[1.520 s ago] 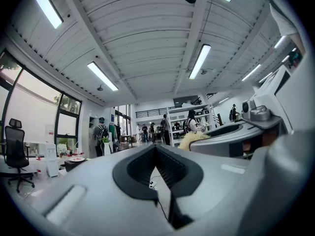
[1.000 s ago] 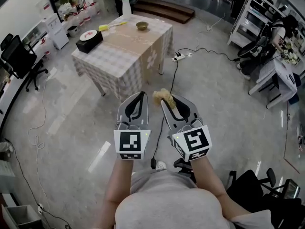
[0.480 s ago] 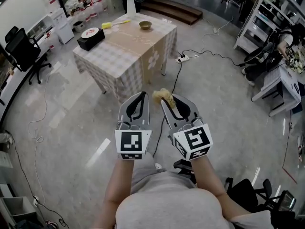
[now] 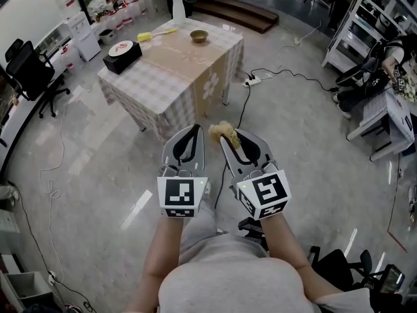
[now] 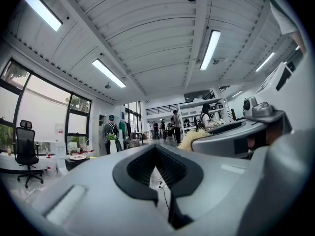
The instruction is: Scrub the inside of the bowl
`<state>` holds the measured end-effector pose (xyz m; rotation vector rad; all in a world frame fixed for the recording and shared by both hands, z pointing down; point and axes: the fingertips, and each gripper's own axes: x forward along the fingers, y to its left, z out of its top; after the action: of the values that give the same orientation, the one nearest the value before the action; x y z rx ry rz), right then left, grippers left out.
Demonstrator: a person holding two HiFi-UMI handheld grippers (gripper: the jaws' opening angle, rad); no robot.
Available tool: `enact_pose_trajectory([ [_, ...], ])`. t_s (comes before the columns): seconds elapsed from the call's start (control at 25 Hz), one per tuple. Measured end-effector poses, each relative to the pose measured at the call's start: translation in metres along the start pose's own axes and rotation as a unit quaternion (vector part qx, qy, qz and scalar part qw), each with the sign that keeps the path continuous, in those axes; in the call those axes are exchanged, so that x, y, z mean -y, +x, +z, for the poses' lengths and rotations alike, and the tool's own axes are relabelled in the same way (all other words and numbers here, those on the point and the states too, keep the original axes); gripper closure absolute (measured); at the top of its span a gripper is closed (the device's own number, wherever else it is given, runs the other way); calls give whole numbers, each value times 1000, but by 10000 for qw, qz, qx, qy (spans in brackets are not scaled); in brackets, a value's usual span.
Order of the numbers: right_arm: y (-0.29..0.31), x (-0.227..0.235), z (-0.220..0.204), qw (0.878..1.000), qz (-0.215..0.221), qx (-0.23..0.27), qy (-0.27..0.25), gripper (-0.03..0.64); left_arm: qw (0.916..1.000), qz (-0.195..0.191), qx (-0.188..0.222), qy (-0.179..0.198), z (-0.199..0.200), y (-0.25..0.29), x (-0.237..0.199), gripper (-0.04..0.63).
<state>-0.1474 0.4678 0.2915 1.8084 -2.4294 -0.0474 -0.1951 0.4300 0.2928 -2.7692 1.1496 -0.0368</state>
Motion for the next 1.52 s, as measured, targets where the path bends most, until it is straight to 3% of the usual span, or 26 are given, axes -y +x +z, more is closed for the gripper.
enact_pose_trajectory([
  [1.08,207,116,14,9994,-328,-30,41,519,9993,-346,89,-60,-14,205,-131,595],
  [1.52,258,151,7,9988,-462,-68,124,520,9988,-478,86,-71,-25,260,-156,595],
])
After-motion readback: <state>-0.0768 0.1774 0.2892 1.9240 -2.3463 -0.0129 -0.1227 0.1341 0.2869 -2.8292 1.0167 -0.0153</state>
